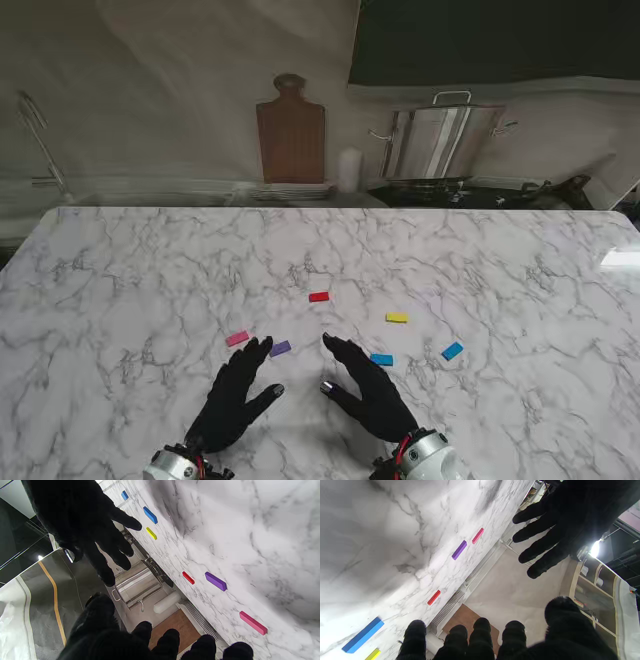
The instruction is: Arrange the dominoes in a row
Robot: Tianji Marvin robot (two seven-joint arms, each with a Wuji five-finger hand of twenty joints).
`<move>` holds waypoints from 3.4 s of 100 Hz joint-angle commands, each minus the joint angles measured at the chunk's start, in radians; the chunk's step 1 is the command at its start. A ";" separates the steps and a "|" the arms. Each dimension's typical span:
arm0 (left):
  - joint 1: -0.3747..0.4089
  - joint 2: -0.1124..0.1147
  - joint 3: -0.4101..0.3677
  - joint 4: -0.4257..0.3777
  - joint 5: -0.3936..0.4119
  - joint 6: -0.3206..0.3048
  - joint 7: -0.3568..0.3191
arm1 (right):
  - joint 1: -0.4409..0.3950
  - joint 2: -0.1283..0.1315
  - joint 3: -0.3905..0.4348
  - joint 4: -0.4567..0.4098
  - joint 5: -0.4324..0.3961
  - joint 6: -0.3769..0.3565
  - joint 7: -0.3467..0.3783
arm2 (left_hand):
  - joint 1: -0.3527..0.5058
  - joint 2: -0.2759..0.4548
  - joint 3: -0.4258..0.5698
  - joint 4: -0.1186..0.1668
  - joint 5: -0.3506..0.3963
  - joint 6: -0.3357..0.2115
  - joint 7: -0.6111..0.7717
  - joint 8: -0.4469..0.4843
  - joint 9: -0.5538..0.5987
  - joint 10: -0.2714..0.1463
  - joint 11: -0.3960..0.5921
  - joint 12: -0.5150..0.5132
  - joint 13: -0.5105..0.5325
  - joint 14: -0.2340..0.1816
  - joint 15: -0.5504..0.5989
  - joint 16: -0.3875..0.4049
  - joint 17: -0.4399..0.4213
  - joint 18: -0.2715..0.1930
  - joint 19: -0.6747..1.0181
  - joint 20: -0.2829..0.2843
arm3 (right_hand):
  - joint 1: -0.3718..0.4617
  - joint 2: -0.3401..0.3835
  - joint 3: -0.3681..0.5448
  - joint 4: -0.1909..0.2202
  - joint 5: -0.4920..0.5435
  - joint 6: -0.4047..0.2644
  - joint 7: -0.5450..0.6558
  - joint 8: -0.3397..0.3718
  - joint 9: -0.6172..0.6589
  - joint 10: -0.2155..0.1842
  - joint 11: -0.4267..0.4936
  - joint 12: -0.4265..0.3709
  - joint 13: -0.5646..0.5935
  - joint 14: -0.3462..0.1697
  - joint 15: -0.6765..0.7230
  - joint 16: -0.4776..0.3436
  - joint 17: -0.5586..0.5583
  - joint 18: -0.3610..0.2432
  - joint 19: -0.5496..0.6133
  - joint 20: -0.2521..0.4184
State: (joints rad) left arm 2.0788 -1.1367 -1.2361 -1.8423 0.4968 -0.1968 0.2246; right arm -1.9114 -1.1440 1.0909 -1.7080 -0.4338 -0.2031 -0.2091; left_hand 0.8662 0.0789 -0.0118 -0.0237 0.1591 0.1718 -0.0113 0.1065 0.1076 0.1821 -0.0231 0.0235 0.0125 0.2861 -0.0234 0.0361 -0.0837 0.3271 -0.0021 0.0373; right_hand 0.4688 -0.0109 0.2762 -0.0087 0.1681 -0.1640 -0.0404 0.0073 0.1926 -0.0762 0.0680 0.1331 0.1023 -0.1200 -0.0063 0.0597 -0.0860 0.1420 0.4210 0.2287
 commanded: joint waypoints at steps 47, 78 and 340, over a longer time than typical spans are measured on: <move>0.010 -0.001 -0.004 -0.011 -0.001 -0.002 -0.015 | -0.003 -0.001 0.005 0.003 -0.018 -0.001 -0.006 | 0.023 0.027 -0.004 0.028 -0.024 -0.004 -0.017 -0.020 -0.031 -0.016 -0.016 -0.011 -0.021 -0.030 -0.010 -0.022 0.010 -0.016 -0.018 -0.008 | 0.023 0.028 -0.016 0.009 0.007 -0.010 -0.009 -0.014 -0.025 -0.009 -0.011 0.008 0.000 -0.023 -0.005 0.007 -0.014 -0.009 0.009 0.018; 0.009 -0.001 -0.015 -0.015 -0.013 -0.005 -0.024 | 0.002 -0.002 0.013 -0.007 -0.025 0.017 -0.009 | 0.026 0.024 -0.004 0.027 -0.024 -0.008 -0.013 -0.009 -0.031 -0.016 -0.016 -0.011 -0.021 -0.032 -0.010 -0.022 0.010 -0.016 -0.016 -0.003 | 0.036 0.022 -0.007 0.017 0.005 -0.005 0.002 -0.001 -0.021 -0.012 0.006 0.011 0.005 -0.025 -0.004 0.008 -0.011 -0.010 0.013 0.023; -0.006 0.059 -0.094 -0.024 0.019 -0.148 -0.288 | 0.347 0.065 -0.131 0.267 -0.599 0.406 -0.021 | 0.054 -0.048 -0.003 0.019 0.018 -0.029 0.050 0.248 -0.007 -0.033 0.025 0.201 -0.007 -0.032 0.018 0.118 0.007 -0.016 0.006 0.141 | 0.143 -0.713 0.710 -0.203 0.454 -0.088 0.912 0.570 0.437 0.015 0.793 0.541 0.496 0.113 0.852 0.440 0.391 0.024 0.946 0.390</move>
State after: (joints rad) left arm 2.0704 -1.0827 -1.3332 -1.8696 0.5111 -0.3382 -0.0482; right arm -1.5657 -1.0781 0.9631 -1.4472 -1.0284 0.1972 -0.2310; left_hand 0.8927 0.0463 -0.0123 -0.0237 0.1699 0.1715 0.0381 0.3429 0.1078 0.1768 -0.0066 0.2136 0.0126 0.2860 -0.0076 0.1384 -0.0834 0.3271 -0.0021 0.1644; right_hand 0.5721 -0.6620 0.9692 -0.1867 0.6073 -0.2004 0.8280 0.6018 0.6233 -0.0492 0.8237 0.6605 0.5809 -0.0112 0.8218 0.4855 0.3013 0.1763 1.3323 0.5981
